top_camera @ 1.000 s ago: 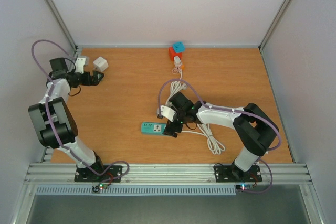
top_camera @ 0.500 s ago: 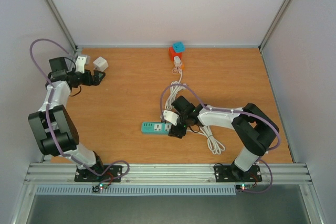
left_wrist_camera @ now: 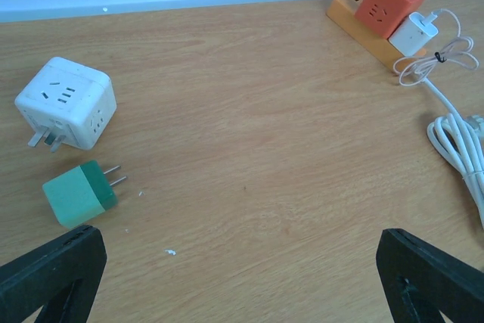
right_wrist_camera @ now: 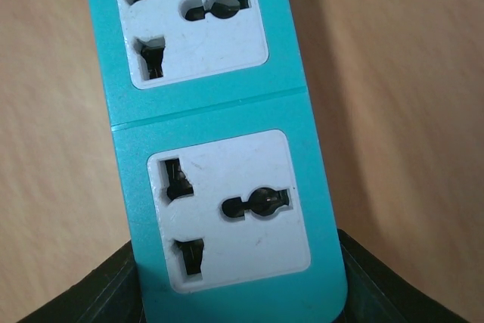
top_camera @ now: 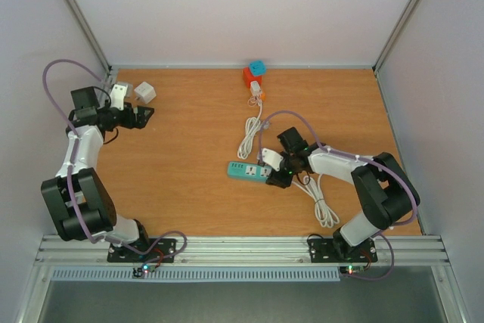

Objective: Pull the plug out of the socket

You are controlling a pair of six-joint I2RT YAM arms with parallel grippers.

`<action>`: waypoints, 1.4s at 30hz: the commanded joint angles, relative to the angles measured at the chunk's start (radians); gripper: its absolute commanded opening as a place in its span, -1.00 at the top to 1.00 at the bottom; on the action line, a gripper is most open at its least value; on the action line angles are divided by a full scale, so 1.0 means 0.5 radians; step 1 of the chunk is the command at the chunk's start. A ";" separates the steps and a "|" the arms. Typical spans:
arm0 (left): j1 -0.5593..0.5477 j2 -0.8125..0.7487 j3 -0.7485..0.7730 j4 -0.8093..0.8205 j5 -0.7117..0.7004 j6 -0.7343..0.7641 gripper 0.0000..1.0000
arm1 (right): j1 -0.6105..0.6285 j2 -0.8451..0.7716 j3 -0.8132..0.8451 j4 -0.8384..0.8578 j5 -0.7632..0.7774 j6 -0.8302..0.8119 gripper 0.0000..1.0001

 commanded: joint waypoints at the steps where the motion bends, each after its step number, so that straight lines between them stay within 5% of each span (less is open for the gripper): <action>1: -0.015 -0.078 -0.031 0.029 0.007 0.047 -0.99 | -0.235 -0.061 -0.025 -0.139 -0.025 -0.287 0.22; 21: -0.191 -0.207 0.001 -0.234 -0.126 0.317 -0.99 | -1.353 0.232 0.270 -0.309 -0.156 -0.888 0.25; 42: -0.199 -0.164 0.044 -0.243 -0.203 0.290 -0.99 | -2.013 0.848 1.165 -0.517 -0.147 -1.078 0.25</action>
